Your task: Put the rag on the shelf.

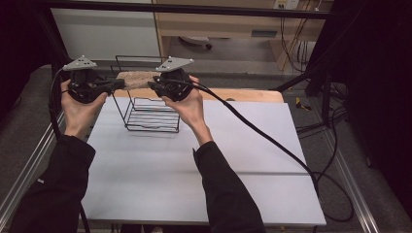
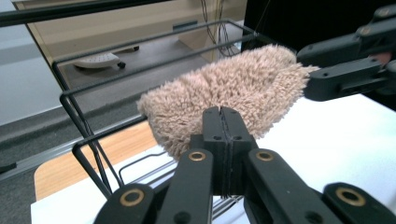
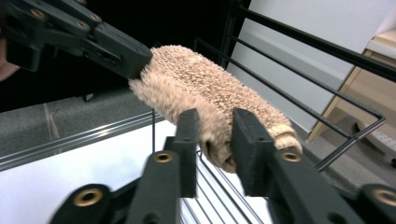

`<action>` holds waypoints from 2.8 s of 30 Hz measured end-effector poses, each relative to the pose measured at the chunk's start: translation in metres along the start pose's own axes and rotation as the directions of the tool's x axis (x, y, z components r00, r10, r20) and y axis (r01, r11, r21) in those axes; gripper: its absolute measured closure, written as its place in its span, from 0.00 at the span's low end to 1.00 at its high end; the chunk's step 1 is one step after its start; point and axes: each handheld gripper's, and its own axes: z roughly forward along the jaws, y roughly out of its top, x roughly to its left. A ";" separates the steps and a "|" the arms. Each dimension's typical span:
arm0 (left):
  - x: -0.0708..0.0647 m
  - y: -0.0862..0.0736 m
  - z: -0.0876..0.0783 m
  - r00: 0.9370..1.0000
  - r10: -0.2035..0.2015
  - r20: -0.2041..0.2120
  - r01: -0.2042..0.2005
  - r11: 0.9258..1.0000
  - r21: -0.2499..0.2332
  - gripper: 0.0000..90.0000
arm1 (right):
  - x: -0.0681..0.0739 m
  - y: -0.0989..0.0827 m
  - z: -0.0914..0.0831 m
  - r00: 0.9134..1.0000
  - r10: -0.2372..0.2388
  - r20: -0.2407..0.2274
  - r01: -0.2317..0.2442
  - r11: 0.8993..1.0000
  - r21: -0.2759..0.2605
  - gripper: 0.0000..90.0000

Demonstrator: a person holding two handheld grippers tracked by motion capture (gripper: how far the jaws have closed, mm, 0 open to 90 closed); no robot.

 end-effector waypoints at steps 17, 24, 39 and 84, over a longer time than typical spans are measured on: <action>0.000 -0.017 0.025 1.000 0.015 -0.025 -0.013 0.998 0.058 0.99 | 0.000 -0.010 0.004 0.996 0.089 -0.021 -0.088 0.994 0.065 0.98; 0.002 -0.018 0.032 0.999 0.007 -0.042 -0.004 0.998 0.058 0.99 | -0.004 -0.021 0.014 0.994 0.104 0.026 -0.106 0.992 0.072 0.97; -0.006 -0.022 0.019 1.000 0.008 -0.020 -0.007 0.999 0.042 0.85 | 0.002 -0.017 -0.011 0.995 0.098 -0.021 -0.098 0.994 0.038 0.84; -0.083 -0.136 0.037 0.996 0.040 0.076 -0.051 0.988 0.145 0.12 | -0.047 -0.192 -0.183 0.928 0.353 0.122 -0.364 0.927 0.093 0.05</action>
